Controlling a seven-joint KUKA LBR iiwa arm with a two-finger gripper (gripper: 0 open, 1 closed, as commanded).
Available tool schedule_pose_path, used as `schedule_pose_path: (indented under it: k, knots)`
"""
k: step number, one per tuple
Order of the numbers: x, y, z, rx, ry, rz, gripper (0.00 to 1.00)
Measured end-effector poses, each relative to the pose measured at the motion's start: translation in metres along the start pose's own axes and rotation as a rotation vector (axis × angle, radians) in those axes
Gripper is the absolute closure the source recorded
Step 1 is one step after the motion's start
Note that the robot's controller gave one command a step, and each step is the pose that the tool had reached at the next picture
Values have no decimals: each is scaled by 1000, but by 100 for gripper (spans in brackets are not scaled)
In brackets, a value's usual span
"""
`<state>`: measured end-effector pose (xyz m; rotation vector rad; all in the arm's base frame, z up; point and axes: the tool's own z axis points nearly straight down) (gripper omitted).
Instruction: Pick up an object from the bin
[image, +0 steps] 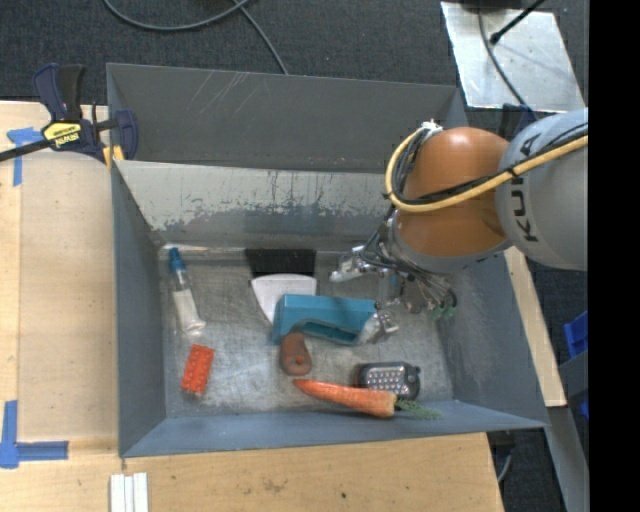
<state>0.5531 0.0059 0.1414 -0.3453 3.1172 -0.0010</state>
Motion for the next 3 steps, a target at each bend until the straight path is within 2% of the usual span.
schedule_pose_path:
  k: [1,2,3]
  knots:
    - [-11,1,59,1,-6,-84,100]
    - [-11,1,59,2,-6,-84,100]
    - [-3,-12,-99,0,1,-170,100]
